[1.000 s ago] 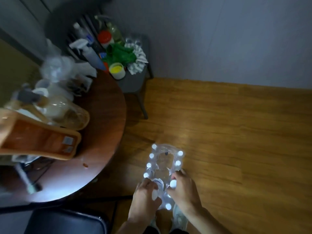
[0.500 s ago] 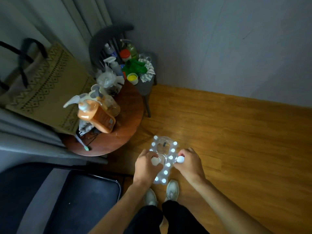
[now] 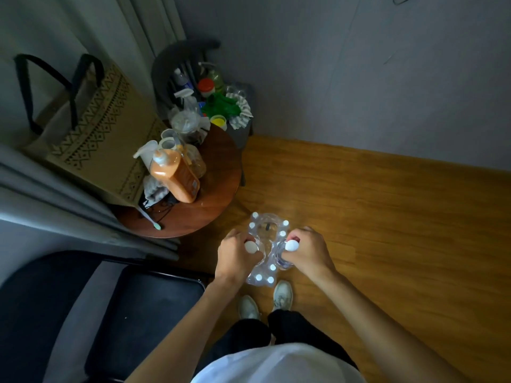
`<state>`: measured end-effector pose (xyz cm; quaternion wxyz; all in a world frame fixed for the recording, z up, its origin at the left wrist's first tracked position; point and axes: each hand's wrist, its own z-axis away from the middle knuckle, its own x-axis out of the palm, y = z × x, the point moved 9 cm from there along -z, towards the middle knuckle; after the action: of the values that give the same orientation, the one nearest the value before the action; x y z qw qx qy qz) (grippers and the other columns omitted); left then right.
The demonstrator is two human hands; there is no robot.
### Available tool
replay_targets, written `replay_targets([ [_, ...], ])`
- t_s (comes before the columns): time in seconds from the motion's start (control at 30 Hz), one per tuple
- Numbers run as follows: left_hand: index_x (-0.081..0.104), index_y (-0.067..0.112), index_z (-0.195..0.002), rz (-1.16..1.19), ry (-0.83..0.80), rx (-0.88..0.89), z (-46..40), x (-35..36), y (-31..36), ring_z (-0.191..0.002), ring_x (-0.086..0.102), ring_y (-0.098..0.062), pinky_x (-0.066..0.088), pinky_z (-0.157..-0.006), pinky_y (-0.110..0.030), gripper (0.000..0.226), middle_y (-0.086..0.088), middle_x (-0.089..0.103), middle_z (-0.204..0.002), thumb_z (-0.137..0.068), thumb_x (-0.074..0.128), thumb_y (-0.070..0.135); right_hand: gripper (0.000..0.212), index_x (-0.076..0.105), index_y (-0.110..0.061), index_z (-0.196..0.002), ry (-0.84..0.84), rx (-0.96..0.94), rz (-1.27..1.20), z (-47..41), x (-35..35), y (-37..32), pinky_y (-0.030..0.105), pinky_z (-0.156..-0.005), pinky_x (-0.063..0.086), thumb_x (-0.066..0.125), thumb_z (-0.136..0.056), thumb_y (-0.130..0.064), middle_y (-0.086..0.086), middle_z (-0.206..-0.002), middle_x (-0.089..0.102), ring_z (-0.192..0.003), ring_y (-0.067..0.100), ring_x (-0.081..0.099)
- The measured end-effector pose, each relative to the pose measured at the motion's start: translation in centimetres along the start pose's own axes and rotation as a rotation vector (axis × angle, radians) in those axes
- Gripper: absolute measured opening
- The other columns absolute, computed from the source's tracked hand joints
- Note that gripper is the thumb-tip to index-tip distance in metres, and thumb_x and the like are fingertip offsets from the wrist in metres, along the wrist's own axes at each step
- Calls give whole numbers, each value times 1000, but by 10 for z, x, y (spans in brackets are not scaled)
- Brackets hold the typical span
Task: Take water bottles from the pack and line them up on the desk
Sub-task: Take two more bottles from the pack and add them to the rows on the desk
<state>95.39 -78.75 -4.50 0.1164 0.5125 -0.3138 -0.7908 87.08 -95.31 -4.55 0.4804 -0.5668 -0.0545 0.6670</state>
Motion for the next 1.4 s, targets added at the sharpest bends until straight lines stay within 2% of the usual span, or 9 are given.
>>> replay_targets([
  [0.13, 73, 10, -91, 2, 2, 29, 11, -16, -4, -80, 60, -15, 48, -69, -24, 22, 0, 62, -95, -71, 81, 15, 27, 72, -13, -88, 18, -10, 2, 10, 1, -18, 18, -63, 38, 78, -62, -10, -5, -88, 56, -83, 15, 57],
  [0.27, 73, 10, -91, 31, 23, -10, 27, -34, -17, -79, 58, -13, 42, -63, -15, 21, 2, 61, -94, -71, 80, 14, 26, 73, -12, -87, 15, -68, 29, 19, 1, -42, 10, -59, 34, 78, -62, -9, -10, -84, 52, -81, 12, 54],
  [0.4, 73, 13, -91, 78, 87, -83, 51, -53, -32, -82, 60, -14, 52, -68, -23, 24, 4, 61, -95, -69, 82, 15, 24, 73, -13, -85, -14, -169, 83, 27, 6, -68, 6, -56, 31, 79, -61, -10, -14, -82, 49, -77, 11, 54],
  [0.6, 73, 18, -94, 80, 256, -226, 101, -77, -58, -77, 53, -5, 39, -63, -9, 23, 12, 55, -93, -72, 80, 18, 26, 70, -12, -88, -130, -415, 182, 46, 30, -113, 19, -67, 49, 82, -65, -13, -3, -92, 58, -85, 17, 58],
  [0.7, 73, 19, -91, 133, 375, -341, 139, -85, -77, -78, 57, -8, 49, -69, -18, 22, 13, 55, -90, -71, 81, 21, 29, 69, -15, -93, -222, -526, 254, 62, 51, -133, 23, -69, 52, 83, -68, -22, -2, -98, 61, -85, 14, 55],
  [0.8, 73, 19, -90, 135, 478, -449, 176, -89, -91, -77, 54, -7, 41, -66, -13, 19, 12, 55, -88, -72, 79, 24, 25, 70, -16, -91, -291, -616, 309, 79, 73, -147, 12, -57, 36, 80, -68, -21, -1, -98, 60, -80, 14, 51],
  [1.0, 73, 16, -90, 190, 698, -717, 280, -87, -125, -80, 58, -8, 43, -69, -16, 21, 8, 62, -91, -71, 78, 24, 24, 70, -10, -90, -513, -808, 368, 141, 135, -169, 19, -61, 37, 79, -68, -14, -1, -92, 53, -82, 19, 56],
  [1.23, 70, 16, -88, 281, 891, -1004, 416, -65, -157, -77, 58, -11, 45, -64, -12, 21, 9, 57, -88, -72, 80, 25, 29, 66, -20, -90, -729, -1024, 534, 246, 202, -176, 23, -68, 54, 81, -65, -22, -3, -99, 58, -85, 15, 57],
  [1.4, 68, 20, -90, 391, 995, -1178, 513, -35, -174, -81, 58, -11, 48, -65, -13, 26, 10, 58, -94, -69, 82, 24, 23, 65, -23, -87, -902, -1162, 581, 335, 245, -166, 10, -57, 35, 77, -68, -21, -4, -95, 56, -82, 12, 54],
])
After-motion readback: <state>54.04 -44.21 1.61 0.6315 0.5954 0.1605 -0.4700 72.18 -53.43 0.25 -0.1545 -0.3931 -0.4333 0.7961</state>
